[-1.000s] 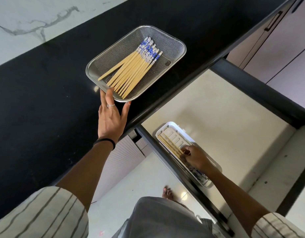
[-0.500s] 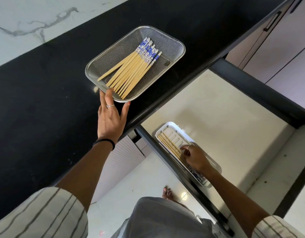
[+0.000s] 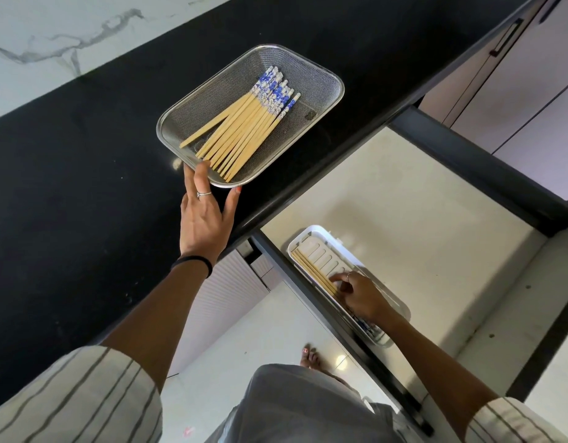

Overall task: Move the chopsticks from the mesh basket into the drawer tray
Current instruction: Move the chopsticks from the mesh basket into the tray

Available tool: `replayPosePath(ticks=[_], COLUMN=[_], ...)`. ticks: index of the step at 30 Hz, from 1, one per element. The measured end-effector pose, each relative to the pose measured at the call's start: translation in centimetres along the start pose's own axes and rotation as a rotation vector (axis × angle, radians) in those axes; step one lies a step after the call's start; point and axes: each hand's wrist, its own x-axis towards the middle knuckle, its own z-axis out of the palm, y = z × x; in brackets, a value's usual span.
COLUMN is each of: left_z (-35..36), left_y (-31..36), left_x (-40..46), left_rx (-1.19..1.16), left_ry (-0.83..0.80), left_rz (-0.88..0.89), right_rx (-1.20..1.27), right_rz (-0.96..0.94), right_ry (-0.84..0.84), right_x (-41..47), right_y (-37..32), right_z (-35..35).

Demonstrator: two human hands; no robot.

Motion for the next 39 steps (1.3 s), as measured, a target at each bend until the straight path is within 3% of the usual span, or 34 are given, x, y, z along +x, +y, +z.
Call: replayPosePath(ticks=[12,15,20,23,26,32,39], left_z=[0.1,0.2,0.3,0.3,0.3,0.3,0.2], left_y=[-0.2,-0.2,-0.2,-0.3,-0.4,-0.3,-0.4], left_x=[0.0,0.0,0.0,0.1,0.1,0.1,0.3], left_rx=[-0.001,-0.008,-0.005,-0.019,-0.04,-0.064,-0.113], left_ry=[0.026,0.03,0.039,0.04,0.035,0.034,0.041], left_rz=[0.011,0.003,0.006,0.007,0.002,-0.001,0.008], right_rx=[0.006,0.029,0.096,0.06,-0.027,-0.387,-0.521], right_rz=[0.0,-0.111,-0.436,-0.644,-0.723,-0.61,-0.4], right_ry=[-0.05,0.012,0.286,0.435,0.474,0.227,0.002], right_x=[-0.3,-0.3,0.2,1.3,3.4,9.4,13.8], right_y=[-2.1,-5.1,-13.5,-18.1,-21.7,-26.4,-28.4], right_z=[-3.5,-5.6,-10.4,-12.6,-13.8,-13.7,-12.1])
